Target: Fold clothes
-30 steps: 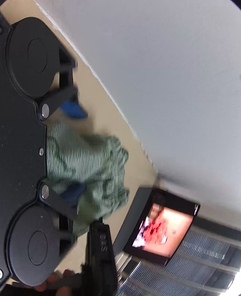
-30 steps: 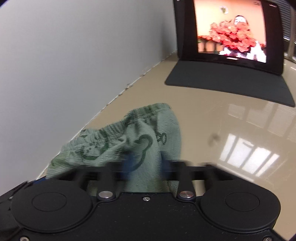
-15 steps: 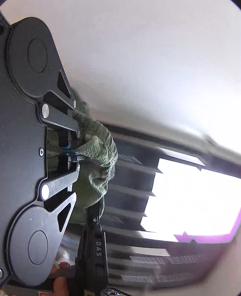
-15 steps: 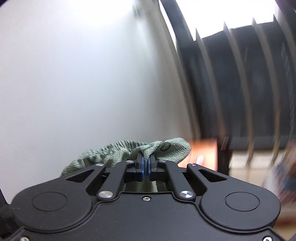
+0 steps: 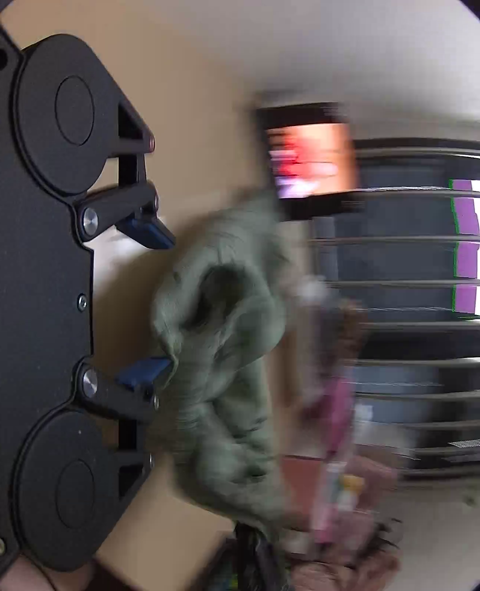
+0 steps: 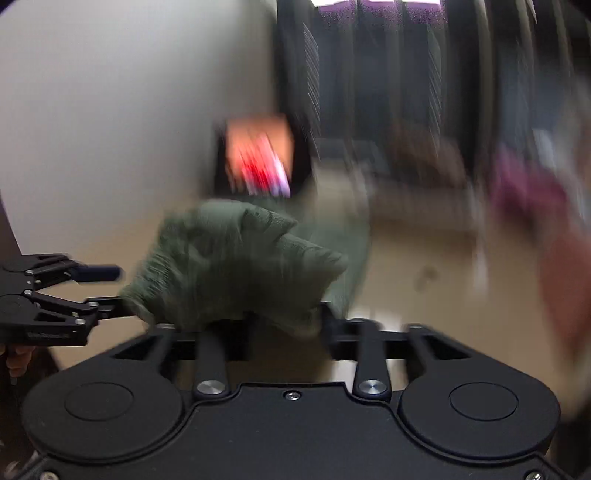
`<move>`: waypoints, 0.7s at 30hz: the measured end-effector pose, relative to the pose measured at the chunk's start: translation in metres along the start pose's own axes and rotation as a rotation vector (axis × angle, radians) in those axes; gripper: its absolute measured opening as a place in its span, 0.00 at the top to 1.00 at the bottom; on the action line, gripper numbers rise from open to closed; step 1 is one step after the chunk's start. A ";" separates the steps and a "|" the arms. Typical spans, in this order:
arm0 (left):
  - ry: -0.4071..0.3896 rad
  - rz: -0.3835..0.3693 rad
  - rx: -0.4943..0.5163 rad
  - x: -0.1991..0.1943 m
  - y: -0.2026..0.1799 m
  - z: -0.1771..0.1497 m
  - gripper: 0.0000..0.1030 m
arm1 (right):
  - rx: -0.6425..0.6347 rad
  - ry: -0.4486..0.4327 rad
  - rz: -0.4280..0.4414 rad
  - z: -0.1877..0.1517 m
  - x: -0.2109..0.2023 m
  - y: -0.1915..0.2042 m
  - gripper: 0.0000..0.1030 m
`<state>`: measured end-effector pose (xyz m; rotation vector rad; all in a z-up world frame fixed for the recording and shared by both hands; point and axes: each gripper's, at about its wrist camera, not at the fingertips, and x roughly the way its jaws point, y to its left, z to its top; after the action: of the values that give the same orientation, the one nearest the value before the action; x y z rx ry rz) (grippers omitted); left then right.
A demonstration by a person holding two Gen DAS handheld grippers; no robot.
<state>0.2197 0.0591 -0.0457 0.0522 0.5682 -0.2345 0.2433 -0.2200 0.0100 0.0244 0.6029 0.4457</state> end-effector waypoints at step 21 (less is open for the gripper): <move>0.011 0.178 0.283 0.017 -0.018 0.037 0.13 | 0.054 0.078 -0.260 -0.066 -0.009 0.000 0.38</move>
<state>0.2482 0.0338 -0.0236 0.3771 0.5343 -0.1397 0.2003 -0.2302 -0.0398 -0.0196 0.6846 0.1786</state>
